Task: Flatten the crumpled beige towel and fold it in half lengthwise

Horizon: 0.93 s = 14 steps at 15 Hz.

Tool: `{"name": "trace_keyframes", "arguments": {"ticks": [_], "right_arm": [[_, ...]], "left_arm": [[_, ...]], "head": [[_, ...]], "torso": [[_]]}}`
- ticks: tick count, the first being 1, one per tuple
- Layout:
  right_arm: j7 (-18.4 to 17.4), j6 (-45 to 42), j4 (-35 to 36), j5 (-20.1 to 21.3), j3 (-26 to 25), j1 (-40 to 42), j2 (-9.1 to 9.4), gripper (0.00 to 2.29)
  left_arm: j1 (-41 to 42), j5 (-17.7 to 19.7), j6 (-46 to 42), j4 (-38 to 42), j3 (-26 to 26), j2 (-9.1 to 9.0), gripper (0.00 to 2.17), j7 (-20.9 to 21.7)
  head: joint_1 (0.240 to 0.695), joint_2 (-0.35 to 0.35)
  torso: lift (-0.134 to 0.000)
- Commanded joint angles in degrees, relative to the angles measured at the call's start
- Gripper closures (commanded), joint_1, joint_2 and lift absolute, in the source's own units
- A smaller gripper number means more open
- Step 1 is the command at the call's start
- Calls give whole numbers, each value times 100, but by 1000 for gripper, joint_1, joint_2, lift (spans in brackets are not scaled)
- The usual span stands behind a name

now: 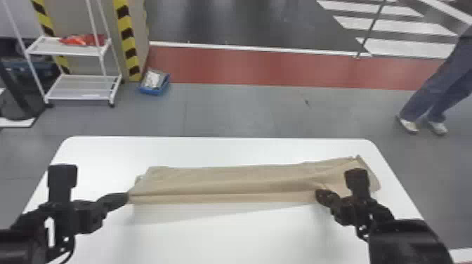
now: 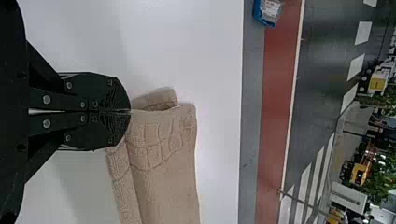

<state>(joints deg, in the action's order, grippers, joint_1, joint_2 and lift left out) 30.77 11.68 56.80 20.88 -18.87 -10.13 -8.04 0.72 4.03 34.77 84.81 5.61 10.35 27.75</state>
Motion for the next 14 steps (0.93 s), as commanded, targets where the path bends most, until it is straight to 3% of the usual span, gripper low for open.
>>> {"name": "trace_keyframes", "arguments": {"ticks": [1,3,4,5,9,14], "right_arm": [[-53,59,-20,-13,68,-33,13,2017],[-80,42,-169,-5,103,-103,-4,2017],[-80,24,-204,-13,103,-121,-4,2017],[-80,24,-231,-13,103,-138,-13,2017],[-53,42,-204,-66,94,-130,-22,2017],[193,534,279,-101,50,64,-13,2017]], "left_arm": [[200,46,0,185,116,10,1190,73],[262,37,0,185,125,19,728,187],[297,37,0,194,125,19,286,222],[315,37,-53,194,125,10,19,231],[376,98,-71,405,151,-16,33,178],[613,336,-932,642,-16,-165,29,20]], "head": [[695,-122],[695,-118],[695,-116],[695,-115],[695,-115],[695,-131]], "torso": [[0],[0],[0],[0],[0],[0]]}}
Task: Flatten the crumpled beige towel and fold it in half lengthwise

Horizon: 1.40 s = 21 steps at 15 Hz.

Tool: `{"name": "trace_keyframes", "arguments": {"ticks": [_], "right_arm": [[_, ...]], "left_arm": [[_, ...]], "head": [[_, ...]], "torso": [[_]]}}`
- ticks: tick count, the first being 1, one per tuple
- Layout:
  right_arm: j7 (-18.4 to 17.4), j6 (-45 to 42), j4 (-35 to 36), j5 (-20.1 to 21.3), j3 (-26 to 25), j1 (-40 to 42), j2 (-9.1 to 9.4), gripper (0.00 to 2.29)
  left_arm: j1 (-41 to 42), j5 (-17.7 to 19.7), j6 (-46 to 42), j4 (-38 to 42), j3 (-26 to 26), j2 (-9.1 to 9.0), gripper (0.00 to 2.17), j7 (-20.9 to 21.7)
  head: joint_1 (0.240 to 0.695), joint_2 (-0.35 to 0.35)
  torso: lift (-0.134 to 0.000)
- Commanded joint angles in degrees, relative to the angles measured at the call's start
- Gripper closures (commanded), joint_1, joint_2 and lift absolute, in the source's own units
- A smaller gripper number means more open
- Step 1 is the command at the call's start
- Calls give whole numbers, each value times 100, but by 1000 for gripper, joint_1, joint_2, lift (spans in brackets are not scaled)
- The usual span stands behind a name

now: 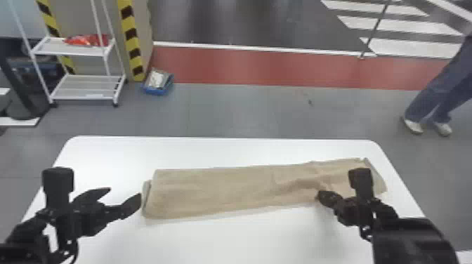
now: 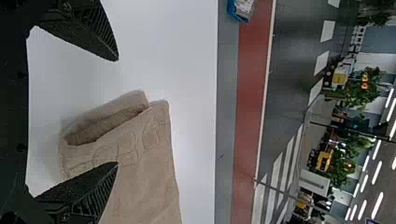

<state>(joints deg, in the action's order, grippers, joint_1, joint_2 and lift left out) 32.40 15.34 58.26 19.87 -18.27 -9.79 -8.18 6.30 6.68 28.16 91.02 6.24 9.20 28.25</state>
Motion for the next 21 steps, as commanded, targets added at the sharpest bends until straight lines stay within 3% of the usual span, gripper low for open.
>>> {"name": "trace_keyframes", "arguments": {"ticks": [1,7,10,13,15,18,21], "right_arm": [[65,184,177,-9,-36,82,1,2017],[487,1134,1759,-405,-379,706,18,2013],[531,1503,2480,-572,-608,926,27,2013],[698,1591,2612,-774,-862,926,27,2007],[689,1468,2577,-704,-1100,847,10,2007],[707,852,1953,-624,-1249,750,-236,2007],[636,167,1329,-598,-1302,680,-421,2007]], "left_arm": [[91,184,-359,30,-167,-50,33,-48],[153,263,-500,118,-598,-50,269,-92],[153,246,-500,74,-695,-50,269,-109],[170,211,-675,-49,-950,-50,279,-224],[170,219,-957,-163,-1064,-50,417,-303],[30,193,-1273,-471,-1231,-50,1028,-505],[-190,96,-1607,-928,-1459,-50,1096,-725]], "head": [[695,-138],[695,-211],[695,-237],[695,-274],[695,-290],[695,-335],[695,-350]], "torso": [[0],[0],[0],[0],[0],[0],[0]]}}
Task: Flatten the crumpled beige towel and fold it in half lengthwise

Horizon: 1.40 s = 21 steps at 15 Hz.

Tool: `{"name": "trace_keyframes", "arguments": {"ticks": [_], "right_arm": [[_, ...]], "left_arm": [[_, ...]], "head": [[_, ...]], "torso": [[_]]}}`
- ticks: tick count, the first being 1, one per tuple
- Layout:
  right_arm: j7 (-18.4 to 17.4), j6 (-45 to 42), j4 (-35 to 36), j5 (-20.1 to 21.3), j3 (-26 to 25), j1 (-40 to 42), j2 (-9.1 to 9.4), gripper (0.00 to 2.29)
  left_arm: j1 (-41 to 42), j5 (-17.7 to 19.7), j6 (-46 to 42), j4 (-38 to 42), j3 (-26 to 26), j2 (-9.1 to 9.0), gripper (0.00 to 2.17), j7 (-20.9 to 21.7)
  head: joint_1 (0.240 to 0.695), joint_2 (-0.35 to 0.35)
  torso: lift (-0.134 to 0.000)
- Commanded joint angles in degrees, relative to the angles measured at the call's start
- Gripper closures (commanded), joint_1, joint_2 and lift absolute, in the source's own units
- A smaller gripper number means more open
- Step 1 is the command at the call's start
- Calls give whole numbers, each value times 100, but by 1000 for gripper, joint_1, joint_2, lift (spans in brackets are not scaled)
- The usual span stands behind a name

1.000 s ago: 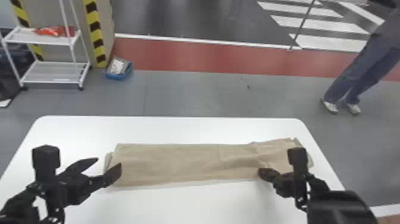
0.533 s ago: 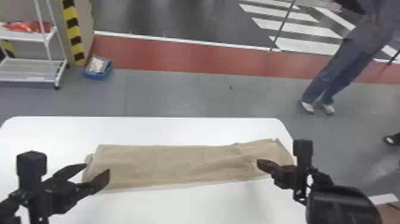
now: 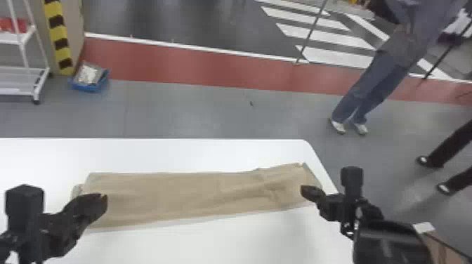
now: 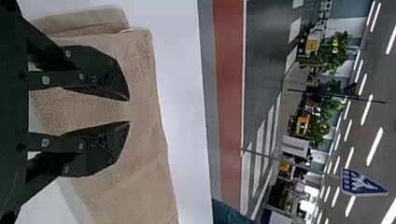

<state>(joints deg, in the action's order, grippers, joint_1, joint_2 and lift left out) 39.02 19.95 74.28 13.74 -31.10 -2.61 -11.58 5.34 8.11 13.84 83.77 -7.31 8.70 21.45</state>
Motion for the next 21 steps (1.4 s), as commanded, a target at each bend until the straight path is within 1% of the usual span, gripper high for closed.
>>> {"name": "trace_keyframes", "arguments": {"ticks": [1,3,4,5,6,7,8,9,10,11,12,13,14,15,16,18,19,21], "right_arm": [[-17,-400,-318,6,-142,-38,-81,2007],[-17,-470,-327,-64,-318,-38,-90,1993],[-17,-523,-344,-91,-415,-38,-107,1885],[-17,-593,-397,-126,-476,-46,-160,1868],[-35,-716,-503,-143,-564,-90,-204,1582],[-61,-839,-626,-143,-626,-134,-213,1038],[-211,-1032,-766,-143,-643,-143,-257,269],[-325,-1085,-907,-108,-687,-161,-327,9],[-448,-1103,-1048,-117,-687,-169,-397,-2],[-527,-1331,-1285,-143,-687,-205,-485,-2],[-536,-1454,-1452,-143,-705,-249,-564,43],[-536,-1577,-1522,-161,-722,-257,-608,147],[-536,-1700,-1593,-170,-714,-266,-652,451],[-536,-1700,-1628,-161,-687,-345,-661,613],[-536,-1683,-1680,-91,-643,-433,-661,616],[-589,-1612,-1812,111,-380,-618,-635,620],[-712,-1612,-1865,191,-274,-670,-617,616],[-808,-1630,-2181,428,-81,-855,-617,620]], "left_arm": [[-121,-90,-298,-291,-183,0,1092,-106],[-165,-81,-351,-370,-192,-9,1092,-185],[-165,-55,-386,-370,-201,-9,1092,-185],[-165,-55,-527,-414,-254,-17,1092,-203],[-174,-81,-597,-484,-306,-35,1092,-238],[-200,-108,-615,-537,-342,-44,1092,-291],[-253,-160,-650,-660,-385,-61,1096,-317],[-332,-231,-650,-809,-447,-70,1096,-388],[-358,-283,-668,-906,-500,-70,1092,-511],[-367,-345,-685,-976,-509,-88,1096,-555],[-367,-345,-808,-1064,-509,-88,1096,-555],[-385,-389,-879,-1126,-509,-88,1096,-563],[-438,-442,-896,-1222,-509,-96,1096,-607],[-481,-459,-914,-1266,-509,-96,1096,-642],[-508,-503,-931,-1301,-517,-114,1096,-669],[-622,-521,-1212,-1547,-535,-140,1096,-678],[-666,-556,-1230,-1609,-605,-140,1096,-739],[-701,-573,-1336,-1714,-623,-140,1096,-757]], "head": [[695,-350],[695,-350],[695,-350],[695,-350],[695,-350],[695,-350],[695,-350],[695,-350],[695,-350],[695,-350],[695,-350],[695,-350],[695,-350],[695,-350],[695,-350],[695,-350],[695,-350],[695,-350]], "torso": [[0],[0],[0],[0],[0],[0],[0],[0],[0],[0],[0],[0],[0],[0],[0],[0],[0],[0]]}}
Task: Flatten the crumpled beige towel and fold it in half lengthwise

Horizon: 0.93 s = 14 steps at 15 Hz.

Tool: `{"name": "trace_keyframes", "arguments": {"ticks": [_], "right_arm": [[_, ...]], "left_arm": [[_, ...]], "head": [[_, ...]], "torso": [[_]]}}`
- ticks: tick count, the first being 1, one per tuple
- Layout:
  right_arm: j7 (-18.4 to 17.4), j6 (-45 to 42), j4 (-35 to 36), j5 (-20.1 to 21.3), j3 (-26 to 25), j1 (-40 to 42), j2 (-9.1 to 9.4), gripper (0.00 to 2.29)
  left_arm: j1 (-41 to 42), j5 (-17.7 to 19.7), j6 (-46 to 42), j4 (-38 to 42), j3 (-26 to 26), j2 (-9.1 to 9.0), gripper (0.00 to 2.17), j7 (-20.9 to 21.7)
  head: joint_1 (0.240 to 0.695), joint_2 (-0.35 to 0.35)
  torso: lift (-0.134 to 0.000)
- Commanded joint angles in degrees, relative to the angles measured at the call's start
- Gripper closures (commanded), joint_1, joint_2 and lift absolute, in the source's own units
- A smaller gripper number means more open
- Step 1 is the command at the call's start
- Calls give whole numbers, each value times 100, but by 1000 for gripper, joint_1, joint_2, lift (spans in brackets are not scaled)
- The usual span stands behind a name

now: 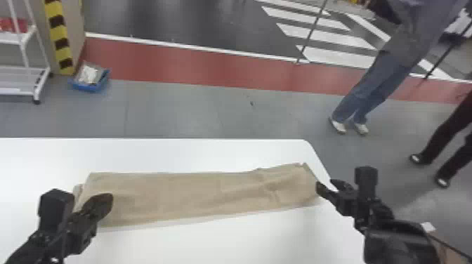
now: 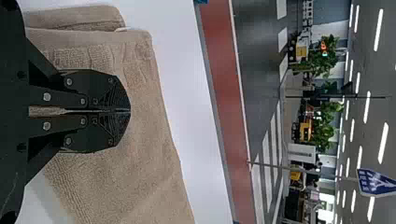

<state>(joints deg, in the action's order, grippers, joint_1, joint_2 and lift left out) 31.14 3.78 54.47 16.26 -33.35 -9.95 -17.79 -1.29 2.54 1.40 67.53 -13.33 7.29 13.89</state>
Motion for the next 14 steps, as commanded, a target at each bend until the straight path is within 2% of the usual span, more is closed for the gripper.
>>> {"name": "trace_keyframes", "arguments": {"ticks": [1,2,4,5,9,14], "right_arm": [[-100,-12,-279,317,268,-157,4,670],[-161,58,-367,413,400,-192,-5,1035],[-117,252,-437,572,488,-227,-40,1622],[-47,427,-437,589,523,-218,-58,1730],[278,849,-164,598,514,-16,-75,1777],[559,1587,679,466,453,432,13,1777]], "left_arm": [[-47,-96,-144,-162,-21,-8,1096,-9],[-47,-148,-162,-170,-65,0,1096,-53],[-47,-192,-162,-170,-73,9,1096,-53],[-38,-245,-144,-170,-73,0,1096,-53],[-38,-403,32,-162,-108,9,1096,-132],[-38,-482,260,-144,-100,27,1096,-203]], "head": [[695,-350],[695,-350],[695,-350],[695,-350],[695,-350],[695,-350]], "torso": [[0],[0],[0],[0],[0],[0]]}}
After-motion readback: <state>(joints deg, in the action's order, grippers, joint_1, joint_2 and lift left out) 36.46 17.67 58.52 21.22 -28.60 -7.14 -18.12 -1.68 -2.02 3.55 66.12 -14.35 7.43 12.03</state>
